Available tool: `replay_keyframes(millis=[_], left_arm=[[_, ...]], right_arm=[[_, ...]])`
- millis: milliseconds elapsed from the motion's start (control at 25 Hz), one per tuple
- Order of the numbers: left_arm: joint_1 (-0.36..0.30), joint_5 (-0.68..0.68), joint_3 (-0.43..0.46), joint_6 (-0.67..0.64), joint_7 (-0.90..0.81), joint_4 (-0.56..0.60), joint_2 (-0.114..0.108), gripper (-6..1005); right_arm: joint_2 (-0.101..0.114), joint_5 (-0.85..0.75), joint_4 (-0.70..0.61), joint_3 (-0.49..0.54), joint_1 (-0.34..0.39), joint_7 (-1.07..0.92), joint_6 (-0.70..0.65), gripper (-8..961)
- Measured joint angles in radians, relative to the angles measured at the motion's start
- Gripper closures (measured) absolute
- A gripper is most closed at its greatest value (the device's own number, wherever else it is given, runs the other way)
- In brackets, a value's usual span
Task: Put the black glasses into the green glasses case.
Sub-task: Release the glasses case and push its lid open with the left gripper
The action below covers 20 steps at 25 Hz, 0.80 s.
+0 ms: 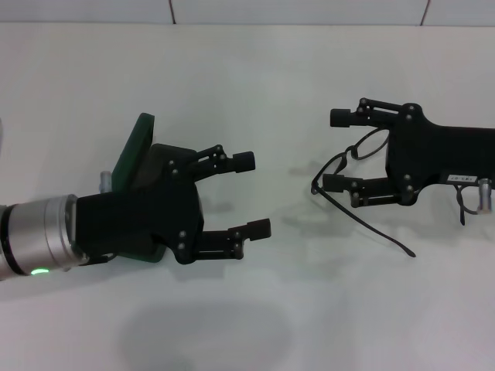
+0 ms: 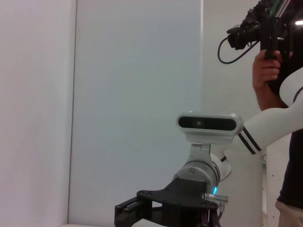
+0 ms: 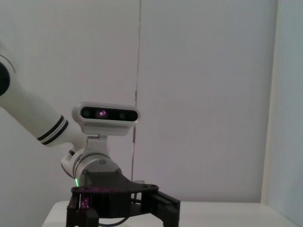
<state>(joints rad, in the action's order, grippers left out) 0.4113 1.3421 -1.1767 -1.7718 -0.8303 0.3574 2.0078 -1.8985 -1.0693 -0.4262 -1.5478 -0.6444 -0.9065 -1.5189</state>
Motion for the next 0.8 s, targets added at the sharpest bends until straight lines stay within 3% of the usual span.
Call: replay_keyframes(millis=[400,560,640,800], left_arm=[[-0.001,0.000,0.004,0.000,0.002,0.000,0.000,137],[-0.003,0.000,0.057,0.000,-0.018,0.001,0.003,138],[-0.001,0.001,0.092,0.000,-0.098,0.025,-0.003,138],[-0.007,0.020,0.164,0.058,-0.451,0.181,-0.042,139]], right_arm=[[-0.009,0.000,0.003,0.000,-0.002,0.022,0.009,101],[-0.011,0.000,0.000,0.000,0.002,0.023,0.028,101],[-0.011,0.000,0.000,0.000,0.003,0.024,0.031,101],[-0.007,0.000,0.002,0.000,0.003,0.022,0.031,102]])
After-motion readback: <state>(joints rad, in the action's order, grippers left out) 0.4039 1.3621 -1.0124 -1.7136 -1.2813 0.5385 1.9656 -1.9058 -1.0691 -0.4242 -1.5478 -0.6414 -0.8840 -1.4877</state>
